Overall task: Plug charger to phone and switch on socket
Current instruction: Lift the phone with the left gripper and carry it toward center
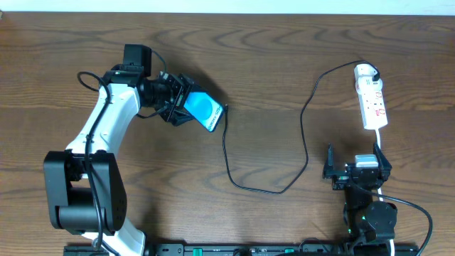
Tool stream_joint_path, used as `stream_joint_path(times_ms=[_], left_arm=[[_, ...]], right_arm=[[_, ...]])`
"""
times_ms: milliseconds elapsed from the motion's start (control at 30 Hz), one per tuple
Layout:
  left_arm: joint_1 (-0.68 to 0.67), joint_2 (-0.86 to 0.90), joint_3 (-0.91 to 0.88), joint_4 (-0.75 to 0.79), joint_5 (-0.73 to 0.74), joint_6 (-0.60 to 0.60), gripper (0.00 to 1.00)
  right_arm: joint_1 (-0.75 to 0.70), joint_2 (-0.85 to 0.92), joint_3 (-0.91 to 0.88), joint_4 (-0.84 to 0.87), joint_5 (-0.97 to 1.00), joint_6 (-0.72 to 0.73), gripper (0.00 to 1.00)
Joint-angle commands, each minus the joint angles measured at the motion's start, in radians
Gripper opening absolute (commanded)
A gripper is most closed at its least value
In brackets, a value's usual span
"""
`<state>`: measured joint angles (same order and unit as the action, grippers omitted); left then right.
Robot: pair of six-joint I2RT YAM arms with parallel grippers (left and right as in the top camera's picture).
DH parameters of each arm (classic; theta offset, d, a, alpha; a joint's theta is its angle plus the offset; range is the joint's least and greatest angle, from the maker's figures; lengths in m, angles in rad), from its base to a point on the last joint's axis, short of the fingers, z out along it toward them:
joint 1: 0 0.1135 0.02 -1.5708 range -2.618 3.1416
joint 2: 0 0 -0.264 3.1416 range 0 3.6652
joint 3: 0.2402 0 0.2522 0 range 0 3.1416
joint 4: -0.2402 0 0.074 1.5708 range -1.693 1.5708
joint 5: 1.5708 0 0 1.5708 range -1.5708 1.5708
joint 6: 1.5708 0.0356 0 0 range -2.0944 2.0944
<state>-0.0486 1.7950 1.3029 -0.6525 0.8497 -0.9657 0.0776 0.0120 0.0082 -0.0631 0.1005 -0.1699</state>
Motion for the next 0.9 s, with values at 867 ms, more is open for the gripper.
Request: stream_joint_path(times_ms=[867], left_arm=[[0.004,-0.018,0.012,0.120,0.542,-0.566,0.66]], right_arm=[[0.003,-0.006,-0.003,-0.003,-0.005,-0.003,0.99]])
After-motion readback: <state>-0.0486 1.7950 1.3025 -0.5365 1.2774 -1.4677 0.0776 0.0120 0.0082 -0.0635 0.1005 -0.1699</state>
